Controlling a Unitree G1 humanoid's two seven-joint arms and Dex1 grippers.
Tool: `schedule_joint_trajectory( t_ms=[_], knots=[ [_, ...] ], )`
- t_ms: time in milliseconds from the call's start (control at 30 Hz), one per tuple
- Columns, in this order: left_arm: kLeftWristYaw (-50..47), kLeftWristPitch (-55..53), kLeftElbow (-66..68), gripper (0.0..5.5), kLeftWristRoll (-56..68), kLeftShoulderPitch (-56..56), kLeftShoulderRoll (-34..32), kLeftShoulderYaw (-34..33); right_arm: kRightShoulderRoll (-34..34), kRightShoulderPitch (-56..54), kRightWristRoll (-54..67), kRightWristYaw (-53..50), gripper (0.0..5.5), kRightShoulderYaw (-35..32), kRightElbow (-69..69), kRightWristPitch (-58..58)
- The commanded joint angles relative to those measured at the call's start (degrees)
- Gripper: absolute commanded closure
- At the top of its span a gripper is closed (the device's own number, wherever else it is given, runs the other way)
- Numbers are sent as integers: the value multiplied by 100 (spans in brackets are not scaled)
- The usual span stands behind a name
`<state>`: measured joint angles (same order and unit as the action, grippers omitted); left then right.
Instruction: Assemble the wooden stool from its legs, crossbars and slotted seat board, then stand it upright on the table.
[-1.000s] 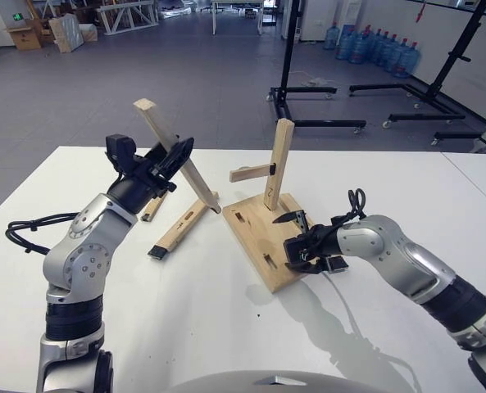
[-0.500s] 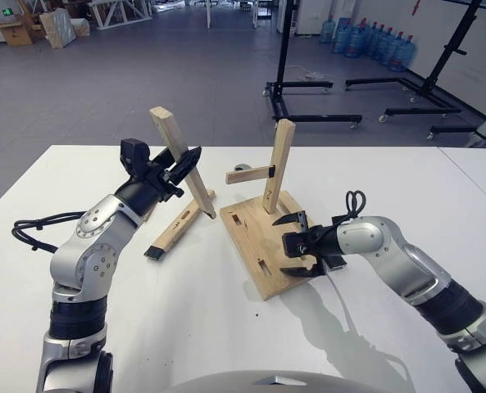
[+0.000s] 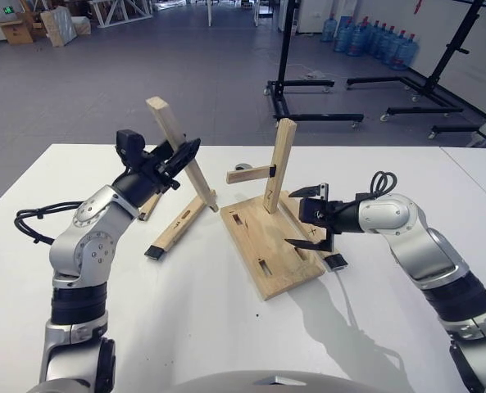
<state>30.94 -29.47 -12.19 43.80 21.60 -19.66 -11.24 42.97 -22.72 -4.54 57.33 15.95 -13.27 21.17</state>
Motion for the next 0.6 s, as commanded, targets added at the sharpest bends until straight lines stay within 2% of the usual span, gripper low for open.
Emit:
schedule_joint_trajectory(
  t_ms=[33, 367, 600],
  knots=[
    [371, 120, 716, 342, 537, 320, 472, -212, -187, 33, 100, -258, 10, -164, 247, 152],
    [1738, 843, 3178, 342, -83, 898, 681, -21, -372, -115, 135, -315, 10, -56, 499, 130],
    [2160, 1341, 3867, 342, -631, 1002, 743, 149, -437, -117, 101, -328, 10, 30, 516, 115]
  ],
)
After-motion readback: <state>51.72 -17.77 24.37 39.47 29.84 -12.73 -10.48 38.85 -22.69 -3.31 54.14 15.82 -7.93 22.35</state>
